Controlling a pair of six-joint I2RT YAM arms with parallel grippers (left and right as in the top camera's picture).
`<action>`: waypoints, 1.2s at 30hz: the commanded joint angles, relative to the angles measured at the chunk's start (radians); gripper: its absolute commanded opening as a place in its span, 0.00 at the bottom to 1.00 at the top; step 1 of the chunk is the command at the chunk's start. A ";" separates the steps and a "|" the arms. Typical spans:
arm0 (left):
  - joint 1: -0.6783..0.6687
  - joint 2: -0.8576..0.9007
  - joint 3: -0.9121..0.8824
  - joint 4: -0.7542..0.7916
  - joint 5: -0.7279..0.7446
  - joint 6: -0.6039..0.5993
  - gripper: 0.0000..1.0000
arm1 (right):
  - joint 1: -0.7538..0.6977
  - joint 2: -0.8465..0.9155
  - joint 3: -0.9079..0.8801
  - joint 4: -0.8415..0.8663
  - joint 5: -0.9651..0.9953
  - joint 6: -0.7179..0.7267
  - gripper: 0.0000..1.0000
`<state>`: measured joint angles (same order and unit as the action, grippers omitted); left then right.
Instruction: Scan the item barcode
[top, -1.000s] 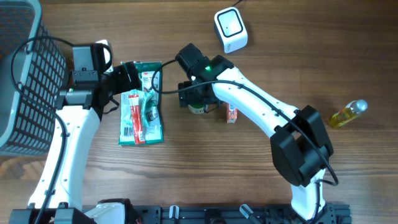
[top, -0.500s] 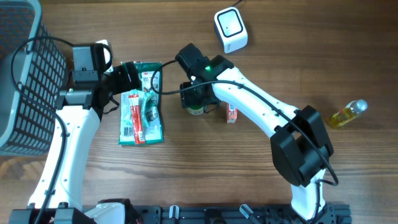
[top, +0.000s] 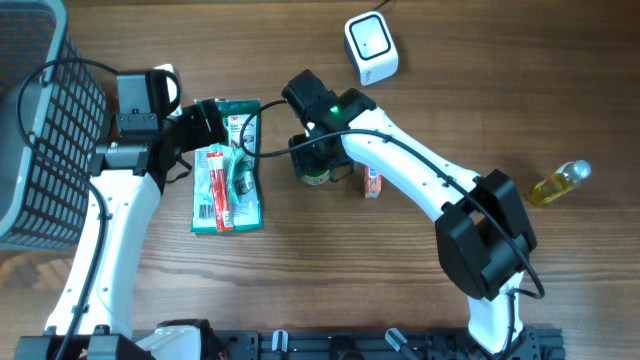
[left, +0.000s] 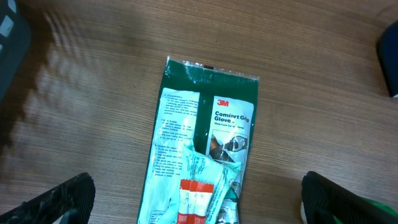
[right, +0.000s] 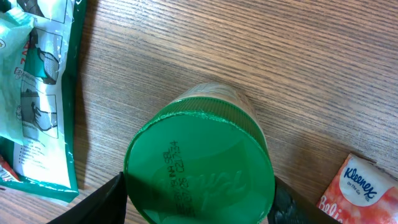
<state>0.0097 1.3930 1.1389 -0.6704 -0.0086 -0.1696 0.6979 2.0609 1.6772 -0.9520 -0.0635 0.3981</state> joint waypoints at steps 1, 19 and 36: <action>0.005 -0.011 0.011 0.003 0.008 0.005 1.00 | 0.006 0.017 -0.002 -0.013 -0.005 -0.013 0.70; 0.005 -0.011 0.011 0.003 0.008 0.005 1.00 | -0.172 -0.146 0.008 -0.190 0.071 0.073 1.00; 0.005 -0.011 0.011 0.003 0.008 0.005 1.00 | -0.198 -0.146 -0.306 0.002 -0.027 0.102 1.00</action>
<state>0.0097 1.3930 1.1389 -0.6704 -0.0086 -0.1699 0.4976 1.9186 1.4094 -0.9806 -0.0555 0.4824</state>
